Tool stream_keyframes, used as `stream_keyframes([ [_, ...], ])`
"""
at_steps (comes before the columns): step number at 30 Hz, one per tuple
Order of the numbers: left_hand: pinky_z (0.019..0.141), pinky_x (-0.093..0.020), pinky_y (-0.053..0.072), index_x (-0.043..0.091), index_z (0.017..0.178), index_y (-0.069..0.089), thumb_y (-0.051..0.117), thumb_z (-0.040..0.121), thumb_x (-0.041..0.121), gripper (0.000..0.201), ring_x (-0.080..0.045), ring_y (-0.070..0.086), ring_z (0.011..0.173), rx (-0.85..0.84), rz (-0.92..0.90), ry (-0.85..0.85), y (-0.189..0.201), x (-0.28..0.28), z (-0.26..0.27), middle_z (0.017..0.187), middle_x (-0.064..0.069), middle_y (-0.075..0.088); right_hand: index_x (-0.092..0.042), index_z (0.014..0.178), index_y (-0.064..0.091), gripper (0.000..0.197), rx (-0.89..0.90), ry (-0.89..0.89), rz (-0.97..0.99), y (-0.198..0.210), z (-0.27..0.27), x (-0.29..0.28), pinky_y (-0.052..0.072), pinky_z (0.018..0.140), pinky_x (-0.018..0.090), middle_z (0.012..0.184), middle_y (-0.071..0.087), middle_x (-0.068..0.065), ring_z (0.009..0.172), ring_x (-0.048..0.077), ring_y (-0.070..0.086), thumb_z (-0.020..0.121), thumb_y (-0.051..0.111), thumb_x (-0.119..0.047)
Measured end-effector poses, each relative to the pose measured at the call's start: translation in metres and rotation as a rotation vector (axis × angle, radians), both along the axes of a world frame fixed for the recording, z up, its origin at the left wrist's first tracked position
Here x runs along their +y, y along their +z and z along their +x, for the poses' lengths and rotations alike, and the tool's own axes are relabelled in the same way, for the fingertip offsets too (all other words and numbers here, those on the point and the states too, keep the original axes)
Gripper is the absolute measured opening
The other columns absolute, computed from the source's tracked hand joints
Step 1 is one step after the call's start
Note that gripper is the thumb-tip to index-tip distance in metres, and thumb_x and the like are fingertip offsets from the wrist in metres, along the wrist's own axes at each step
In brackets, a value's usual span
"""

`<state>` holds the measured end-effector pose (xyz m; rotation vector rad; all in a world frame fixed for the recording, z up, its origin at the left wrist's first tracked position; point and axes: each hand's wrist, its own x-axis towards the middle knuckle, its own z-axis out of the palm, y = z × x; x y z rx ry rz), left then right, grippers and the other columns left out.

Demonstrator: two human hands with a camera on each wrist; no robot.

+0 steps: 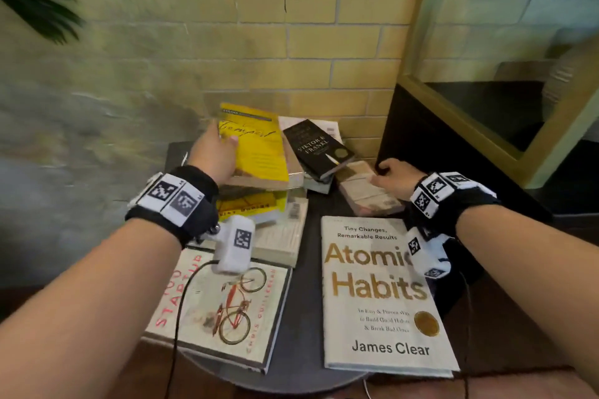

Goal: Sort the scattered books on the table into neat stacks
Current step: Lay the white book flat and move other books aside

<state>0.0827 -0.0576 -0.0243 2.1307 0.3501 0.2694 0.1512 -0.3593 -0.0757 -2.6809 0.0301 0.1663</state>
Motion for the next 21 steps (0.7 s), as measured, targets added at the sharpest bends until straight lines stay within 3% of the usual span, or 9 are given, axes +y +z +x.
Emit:
stream_keyframes([
  [3, 0.101, -0.038, 0.038, 0.007, 0.145, 0.035, 0.046, 0.098, 0.022, 0.051, -0.04, 0.046, 0.127, 0.144, 0.209, 0.049, -0.004, 0.025, 0.01, 0.14, -0.024, 0.049, -0.008, 0.14, 0.041, 0.066, 0.077, -0.036, -0.14, -0.016, 0.016, 0.003, 0.044, 0.091, 0.032, 0.136, 0.053, 0.016, 0.12, 0.032, 0.054, 0.089, 0.061, -0.044],
  [5, 0.104, -0.039, 0.036, 0.012, 0.146, 0.036, 0.052, 0.093, 0.029, 0.058, -0.041, 0.043, 0.13, 0.171, 0.313, 0.03, -0.009, 0.028, 0.01, 0.141, -0.023, 0.046, -0.007, 0.139, 0.041, 0.072, 0.103, -0.062, -0.163, -0.024, 0.025, 0.008, 0.044, 0.092, 0.034, 0.134, 0.054, 0.016, 0.119, 0.033, 0.054, 0.085, 0.063, -0.049],
  [7, 0.115, -0.041, 0.025, 0.016, 0.148, 0.034, 0.054, 0.088, 0.038, 0.067, -0.04, 0.027, 0.141, 0.15, 0.425, -0.014, -0.011, 0.022, 0.008, 0.153, -0.022, 0.031, -0.005, 0.137, 0.042, 0.079, 0.116, -0.092, -0.167, -0.032, 0.033, 0.011, 0.044, 0.092, 0.034, 0.132, 0.056, 0.016, 0.118, 0.033, 0.055, 0.08, 0.068, -0.053],
  [10, 0.12, -0.037, 0.013, 0.021, 0.144, 0.042, 0.057, 0.091, 0.029, 0.056, -0.03, 0.017, 0.147, -0.176, 0.416, -0.099, -0.008, -0.011, 0.001, 0.158, -0.014, 0.024, -0.006, 0.138, 0.04, 0.087, 0.138, -0.097, -0.19, -0.037, 0.037, 0.013, 0.041, 0.093, 0.031, 0.133, 0.054, 0.015, 0.119, 0.031, 0.053, 0.074, 0.073, -0.054],
  [12, 0.117, -0.031, 0.02, 0.02, 0.134, 0.053, 0.058, 0.091, 0.019, 0.044, -0.023, 0.029, 0.141, -0.388, 0.316, -0.198, -0.007, -0.04, -0.003, 0.151, -0.006, 0.038, -0.01, 0.138, 0.039, 0.087, 0.134, -0.062, -0.235, -0.039, 0.036, 0.014, 0.042, 0.095, 0.029, 0.134, 0.054, 0.012, 0.12, 0.03, 0.053, 0.072, 0.073, -0.057],
  [14, 0.109, -0.024, 0.029, 0.017, 0.128, 0.058, 0.058, 0.09, 0.015, 0.038, -0.017, 0.044, 0.13, -0.445, 0.214, -0.36, -0.012, -0.072, -0.004, 0.138, -0.003, 0.052, -0.009, 0.14, 0.038, 0.091, 0.128, -0.062, -0.236, -0.039, 0.034, 0.013, 0.041, 0.093, 0.025, 0.134, 0.054, 0.011, 0.12, 0.029, 0.054, 0.071, 0.074, -0.057],
  [16, 0.105, -0.024, 0.035, 0.015, 0.132, 0.055, 0.058, 0.091, 0.016, 0.041, -0.017, 0.05, 0.125, -0.344, 0.183, -0.504, -0.023, -0.105, 0.0, 0.135, -0.004, 0.056, -0.007, 0.14, 0.038, 0.096, 0.138, -0.068, -0.188, -0.042, 0.034, 0.011, 0.043, 0.093, 0.029, 0.134, 0.054, 0.012, 0.119, 0.03, 0.055, 0.068, 0.078, -0.054],
  [19, 0.102, -0.028, 0.04, 0.014, 0.144, 0.04, 0.054, 0.094, 0.025, 0.053, -0.024, 0.051, 0.127, 0.059, 0.192, -0.603, -0.052, -0.147, 0.016, 0.141, -0.009, 0.051, -0.003, 0.14, 0.037, 0.079, 0.08, -0.126, -0.118, -0.05, 0.039, 0.008, 0.043, 0.097, 0.037, 0.133, 0.053, 0.019, 0.12, 0.035, 0.053, 0.079, 0.074, -0.036],
  [21, 0.1, -0.032, 0.045, 0.008, 0.144, 0.038, 0.05, 0.096, 0.03, 0.053, -0.03, 0.053, 0.124, 0.301, 0.085, -0.578, -0.069, -0.164, 0.028, 0.141, -0.015, 0.05, -0.005, 0.142, 0.033, 0.074, 0.047, -0.18, -0.168, -0.051, 0.04, 0.008, 0.044, 0.1, 0.042, 0.133, 0.052, 0.021, 0.122, 0.038, 0.052, 0.083, 0.07, -0.031],
])
